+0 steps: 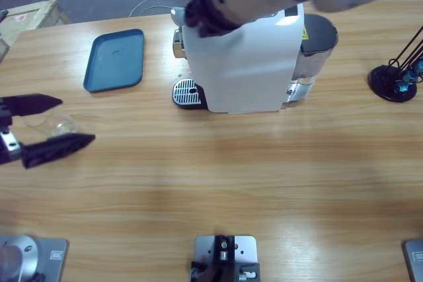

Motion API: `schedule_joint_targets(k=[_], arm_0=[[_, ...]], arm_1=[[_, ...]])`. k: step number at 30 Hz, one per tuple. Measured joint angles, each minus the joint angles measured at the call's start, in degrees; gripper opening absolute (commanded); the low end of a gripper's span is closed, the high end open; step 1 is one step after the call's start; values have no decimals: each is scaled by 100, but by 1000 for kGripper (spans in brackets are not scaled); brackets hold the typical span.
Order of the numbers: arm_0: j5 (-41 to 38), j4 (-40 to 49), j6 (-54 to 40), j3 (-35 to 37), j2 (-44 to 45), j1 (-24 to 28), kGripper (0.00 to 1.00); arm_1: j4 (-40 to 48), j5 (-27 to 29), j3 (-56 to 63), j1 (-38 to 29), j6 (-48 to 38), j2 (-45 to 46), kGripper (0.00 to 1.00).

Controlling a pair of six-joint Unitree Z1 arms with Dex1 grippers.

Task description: Pour coffee

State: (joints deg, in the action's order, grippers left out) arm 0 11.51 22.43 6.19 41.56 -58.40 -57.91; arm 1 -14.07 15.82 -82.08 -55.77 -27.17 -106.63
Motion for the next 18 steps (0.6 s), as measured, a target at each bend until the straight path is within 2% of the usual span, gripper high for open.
schedule_joint_targets(k=[3, 6, 10, 18], arm_0=[[718, 182, 472, 33, 2, 16, 996], [1200, 701, 1122, 159, -14, 307, 996], [1315, 1286, 2199, 243, -240, 851, 996], [1428, 1432, 4054, -155, -822, 1557, 996]], arm_1=[[-650, 385, 127, -148, 472, 597, 1000], [-1196, 618, 492, -356, 566, 1436, 1000], [-1722, 887, 1323, -706, 365, 2387, 1000], [-2478, 1061, 2034, -817, 8, 3568, 1000]])
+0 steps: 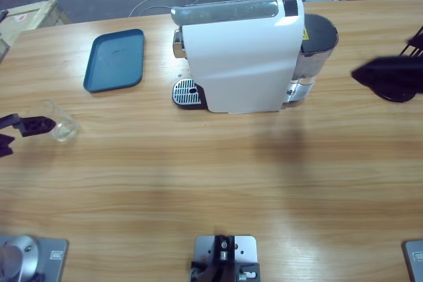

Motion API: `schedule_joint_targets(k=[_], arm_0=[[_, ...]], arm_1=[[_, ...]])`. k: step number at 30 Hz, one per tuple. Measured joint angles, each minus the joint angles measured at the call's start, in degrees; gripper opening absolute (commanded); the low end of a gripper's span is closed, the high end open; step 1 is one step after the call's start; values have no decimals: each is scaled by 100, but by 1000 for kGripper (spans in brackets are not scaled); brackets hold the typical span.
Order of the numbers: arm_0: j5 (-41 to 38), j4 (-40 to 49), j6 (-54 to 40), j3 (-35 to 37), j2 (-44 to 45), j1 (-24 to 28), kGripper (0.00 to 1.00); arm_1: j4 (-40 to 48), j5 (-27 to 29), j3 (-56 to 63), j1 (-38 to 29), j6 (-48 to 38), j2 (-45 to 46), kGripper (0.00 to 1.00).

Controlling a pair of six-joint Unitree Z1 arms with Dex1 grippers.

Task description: Pour coffee

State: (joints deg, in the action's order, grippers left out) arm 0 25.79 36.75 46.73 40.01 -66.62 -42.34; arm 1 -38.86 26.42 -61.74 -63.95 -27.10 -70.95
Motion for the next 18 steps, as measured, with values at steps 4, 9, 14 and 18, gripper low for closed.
schedule_joint_targets(k=[4, 9, 14, 18], arm_0=[[255, -28, 370, -40, -379, 179, 996], [526, -131, 645, -95, -949, 371, 996], [627, -352, 644, -104, -1419, 399, 996], [695, -629, 442, -104, -1732, 529, 996]], arm_1=[[-254, 2, 77, -3, -56, 301, 1000], [-395, 2, 137, -4, -96, 420, 1000], [-396, 2, 179, -5, -110, 420, 1000], [-396, 2, 187, -5, -146, 419, 1000]])
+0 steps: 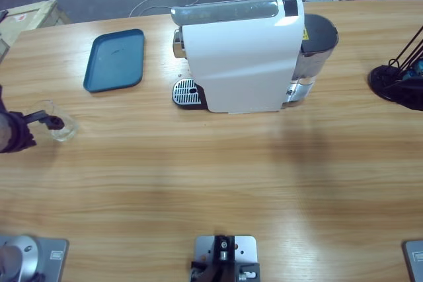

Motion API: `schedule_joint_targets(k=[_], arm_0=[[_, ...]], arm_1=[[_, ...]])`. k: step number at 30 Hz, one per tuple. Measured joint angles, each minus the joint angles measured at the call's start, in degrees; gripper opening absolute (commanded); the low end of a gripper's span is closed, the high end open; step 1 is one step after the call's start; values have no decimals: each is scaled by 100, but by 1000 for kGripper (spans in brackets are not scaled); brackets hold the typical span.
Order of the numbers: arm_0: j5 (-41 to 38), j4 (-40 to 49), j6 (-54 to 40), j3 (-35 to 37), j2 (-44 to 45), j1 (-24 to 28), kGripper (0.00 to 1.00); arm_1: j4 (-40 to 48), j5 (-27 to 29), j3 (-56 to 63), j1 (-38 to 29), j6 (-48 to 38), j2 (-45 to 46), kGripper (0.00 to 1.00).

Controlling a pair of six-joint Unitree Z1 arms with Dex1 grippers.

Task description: Pour coffee

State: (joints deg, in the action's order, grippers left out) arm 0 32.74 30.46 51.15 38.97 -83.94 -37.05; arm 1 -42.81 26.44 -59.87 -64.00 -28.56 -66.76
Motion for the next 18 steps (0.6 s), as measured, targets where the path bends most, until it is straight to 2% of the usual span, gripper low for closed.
schedule_joint_targets(k=[4, 8, 10, 14, 15, 16, 17, 18], arm_0=[[73, -521, -445, 0, -259, 365, 990], [82, -1109, -910, 1, -477, 460, 962], [85, -1263, -956, 1, -588, 478, 874], [125, -1425, -971, -53, -731, 482, 859], [135, -1454, -971, -85, -757, 483, 805], [142, -1485, -971, -118, -777, 483, 702], [145, -1529, -971, -159, -799, 483, 661], [145, -1580, -971, -206, -823, 483, 709]], arm_1=[[0, 0, 16, 0, -7, 0, 1000], [0, 0, 16, 0, -8, 0, 1000], [0, 0, 16, 0, -8, 0, 1000], [-1, 0, 15, 0, -8, 0, 1000], [-8, 0, 15, 0, -8, 0, 1000], [-17, 0, 15, 0, -8, 0, 1000], [-21, 0, 15, 0, -8, 0, 1000], [-21, 0, 15, 0, -8, 0, 1000]])
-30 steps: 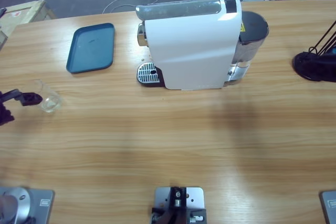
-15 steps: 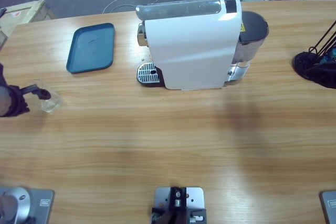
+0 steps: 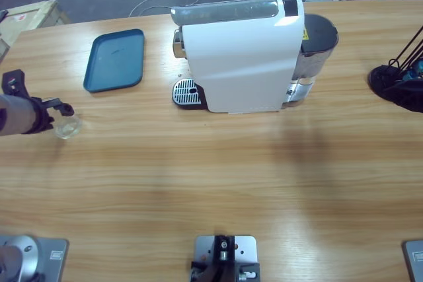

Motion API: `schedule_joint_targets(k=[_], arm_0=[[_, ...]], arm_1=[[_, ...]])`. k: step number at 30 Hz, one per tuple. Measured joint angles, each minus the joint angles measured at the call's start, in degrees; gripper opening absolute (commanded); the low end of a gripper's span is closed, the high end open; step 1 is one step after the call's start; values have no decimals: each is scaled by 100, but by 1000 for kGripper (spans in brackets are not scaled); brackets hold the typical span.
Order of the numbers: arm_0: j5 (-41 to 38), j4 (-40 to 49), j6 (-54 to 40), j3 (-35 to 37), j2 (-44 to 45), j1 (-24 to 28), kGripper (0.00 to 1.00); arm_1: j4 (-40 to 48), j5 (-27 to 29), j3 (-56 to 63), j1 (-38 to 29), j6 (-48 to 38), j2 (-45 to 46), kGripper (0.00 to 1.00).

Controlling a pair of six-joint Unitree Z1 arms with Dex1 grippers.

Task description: Pour coffee

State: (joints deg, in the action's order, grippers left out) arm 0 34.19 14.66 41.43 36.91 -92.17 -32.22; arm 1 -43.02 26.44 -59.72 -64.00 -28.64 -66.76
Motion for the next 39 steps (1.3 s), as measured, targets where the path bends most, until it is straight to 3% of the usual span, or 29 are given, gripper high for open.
schedule_joint_targets(k=[2, 3, 4, 7, 9, 21, 26, 30, 34, 39], arm_0=[[0, -117, -28, -109, -35, 0, 695], [0, -178, -67, -159, -44, 0, 629], [0, -241, -112, -195, -47, 3, 463], [-17, -511, -374, -312, -25, 11, 288], [-74, -729, -600, -411, 21, 37, 7], [-533, -923, -1672, -715, 1050, -145, 0], [-2170, -1004, -3701, -581, 1898, -241, 0], [-3903, -1526, -5563, -469, 1931, -232, 0], [-5386, -1897, -7061, -123, 1254, 5, 0], [-6146, -1950, -8112, 556, 87, 503, 0]], arm_1=[[-12, 0, 0, 0, 0, 0, 1000], [-23, 0, 0, 0, 0, 0, 1000], [-31, 0, 0, 0, 0, 0, 1000], [-46, 0, 0, 0, -17, 0, 1000], [-49, 0, 0, 0, -32, 0, 1000], [-50, 0, 88, 0, -163, 0, 1000], [-122, 108, 102, 0, -165, 34, 1000], [-546, 279, 100, -1, -137, 364, 1000], [-950, 367, 93, -1, -137, 726, 1000], [-1448, 372, -93, -1, -130, 895, 1000]])
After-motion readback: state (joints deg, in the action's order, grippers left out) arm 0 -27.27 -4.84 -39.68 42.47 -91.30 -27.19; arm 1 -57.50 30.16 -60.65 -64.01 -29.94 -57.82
